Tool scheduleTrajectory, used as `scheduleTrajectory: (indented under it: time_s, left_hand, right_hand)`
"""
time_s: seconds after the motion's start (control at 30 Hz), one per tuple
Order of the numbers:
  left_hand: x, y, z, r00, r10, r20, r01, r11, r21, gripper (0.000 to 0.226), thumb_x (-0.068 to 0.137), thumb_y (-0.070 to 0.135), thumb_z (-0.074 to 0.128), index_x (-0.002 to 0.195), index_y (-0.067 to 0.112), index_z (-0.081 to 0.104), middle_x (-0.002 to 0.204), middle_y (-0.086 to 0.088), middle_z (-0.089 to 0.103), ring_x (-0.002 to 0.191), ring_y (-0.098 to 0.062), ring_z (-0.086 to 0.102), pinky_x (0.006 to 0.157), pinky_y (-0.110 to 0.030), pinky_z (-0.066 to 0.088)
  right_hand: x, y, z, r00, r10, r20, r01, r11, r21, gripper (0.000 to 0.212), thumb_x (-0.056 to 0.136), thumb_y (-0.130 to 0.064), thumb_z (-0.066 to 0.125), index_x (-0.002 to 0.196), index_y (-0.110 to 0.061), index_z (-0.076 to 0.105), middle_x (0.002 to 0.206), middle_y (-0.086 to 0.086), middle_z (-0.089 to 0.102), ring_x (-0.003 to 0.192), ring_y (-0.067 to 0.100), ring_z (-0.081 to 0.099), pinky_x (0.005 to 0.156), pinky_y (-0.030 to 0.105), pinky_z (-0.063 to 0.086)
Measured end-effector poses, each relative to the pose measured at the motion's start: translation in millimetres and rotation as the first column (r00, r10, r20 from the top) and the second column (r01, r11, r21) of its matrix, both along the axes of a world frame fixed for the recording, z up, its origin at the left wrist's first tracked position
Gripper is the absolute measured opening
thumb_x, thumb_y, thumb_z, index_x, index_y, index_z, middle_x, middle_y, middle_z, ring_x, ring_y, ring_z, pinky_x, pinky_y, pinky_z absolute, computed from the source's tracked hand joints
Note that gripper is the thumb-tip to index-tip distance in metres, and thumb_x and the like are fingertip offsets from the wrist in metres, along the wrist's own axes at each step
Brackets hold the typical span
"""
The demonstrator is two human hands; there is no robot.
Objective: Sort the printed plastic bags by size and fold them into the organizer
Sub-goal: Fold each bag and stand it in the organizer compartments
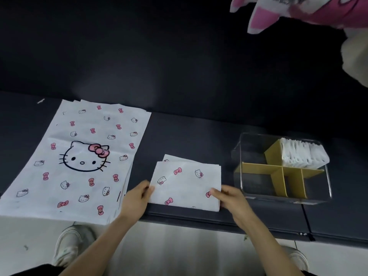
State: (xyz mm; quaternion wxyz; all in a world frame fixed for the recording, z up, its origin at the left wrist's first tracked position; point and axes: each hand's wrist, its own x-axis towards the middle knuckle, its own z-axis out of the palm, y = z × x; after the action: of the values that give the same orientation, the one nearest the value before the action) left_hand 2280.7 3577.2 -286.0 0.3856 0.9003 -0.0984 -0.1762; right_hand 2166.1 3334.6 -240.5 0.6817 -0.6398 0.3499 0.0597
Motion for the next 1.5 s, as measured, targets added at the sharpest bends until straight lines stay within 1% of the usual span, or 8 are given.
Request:
scheduleTrajectory:
  time_s: [0.27,0.73,0.9,1.13,1.2,1.3,1.4,1.5]
  left_hand:
    - [0.1,-27.8,-10.6,0.974,0.131,0.186,-0.154,0.981,0.117,0.015,0.096,0.023,0.051,0.099,0.009,0.054,0.063,0.003,0.055,0.058,-0.022,0.051,0.053,-0.030,0.037]
    - [13.3,-43.2,-24.4,0.943,0.055,0.327,-0.181,0.911,0.370,0.017,0.094,0.021,0.054,0.095,0.004,0.050,0.054,-0.003,0.048,0.048,-0.027,0.046,0.046,-0.027,0.027]
    - [22.2,-41.0,-40.6,0.681,-0.267,0.682,-0.010,0.928,0.373,0.037,0.079,0.001,0.052,0.116,0.002,0.050,0.107,-0.024,0.056,0.095,-0.039,0.050,0.090,-0.047,0.036]
    - [21.8,-45.9,-49.4,0.657,-0.636,0.405,0.396,0.748,0.532,0.058,0.102,0.039,0.012,0.145,0.007,0.034,0.151,-0.015,0.031,0.142,-0.025,0.022,0.116,-0.038,0.013]
    - [20.3,-45.9,-50.6,0.663,-0.638,0.393,0.395,0.743,0.541,0.059,0.101,0.043,0.012,0.147,0.010,0.031,0.154,-0.014,0.026,0.144,-0.023,0.017,0.116,-0.038,0.013]
    - [21.5,-46.2,-49.1,0.677,-0.636,0.370,0.398,0.739,0.544,0.060,0.100,0.047,0.015,0.148,0.014,0.029,0.155,-0.013,0.023,0.145,-0.022,0.015,0.116,-0.038,0.013]
    - [22.1,-45.5,-49.9,0.680,-0.646,0.347,0.416,0.729,0.544,0.063,0.099,0.054,0.015,0.149,0.018,0.026,0.157,-0.013,0.019,0.146,-0.024,0.014,0.115,-0.040,0.014]
    - [22.8,-45.7,-48.5,0.676,-0.653,0.341,0.417,0.721,0.553,0.066,0.097,0.058,0.018,0.150,0.018,0.026,0.157,-0.014,0.018,0.146,-0.025,0.014,0.116,-0.039,0.012]
  right_hand:
    - [18.9,11.4,-45.2,0.961,-0.252,-0.117,0.178,0.880,-0.440,0.024,0.084,-0.016,0.064,0.066,0.001,0.066,0.051,0.002,0.047,0.049,0.011,0.033,0.041,0.015,0.029]
    - [31.3,4.9,-53.3,0.947,-0.309,-0.085,0.218,0.814,-0.538,0.023,0.087,-0.018,0.063,0.065,-0.011,0.063,0.057,-0.005,0.057,0.054,0.008,0.048,0.052,0.019,0.036]
    - [31.6,3.5,-53.0,0.948,-0.306,-0.093,0.216,0.828,-0.517,0.024,0.087,-0.017,0.062,0.066,-0.006,0.064,0.057,0.001,0.057,0.054,0.011,0.047,0.053,0.021,0.038]
    - [31.5,3.1,-49.8,0.952,-0.284,-0.113,0.188,0.838,-0.513,0.020,0.087,-0.015,0.060,0.072,-0.002,0.064,0.070,0.012,0.066,0.061,0.017,0.051,0.054,0.023,0.038]
    - [32.0,7.2,-44.7,0.959,-0.253,-0.128,0.094,0.709,-0.699,0.008,0.087,-0.017,0.060,0.087,-0.012,0.067,0.078,0.007,0.067,0.071,0.024,0.060,0.059,0.025,0.042]
    - [35.3,29.7,-46.7,0.994,-0.037,-0.104,-0.098,0.148,-0.984,0.037,0.086,-0.026,0.055,0.121,-0.019,0.063,0.104,0.007,0.066,0.088,0.028,0.063,0.067,0.034,0.051]
    - [37.0,56.6,-69.9,0.903,0.347,-0.253,-0.292,0.064,-0.954,0.045,0.096,-0.037,0.032,0.136,-0.024,0.050,0.139,0.012,0.050,0.127,0.034,0.047,0.105,0.052,0.033]
    - [23.5,50.4,-87.1,0.859,0.341,-0.381,-0.434,0.093,-0.896,0.051,0.103,-0.040,0.014,0.143,-0.024,0.041,0.151,0.011,0.036,0.140,0.031,0.031,0.110,0.058,0.017]
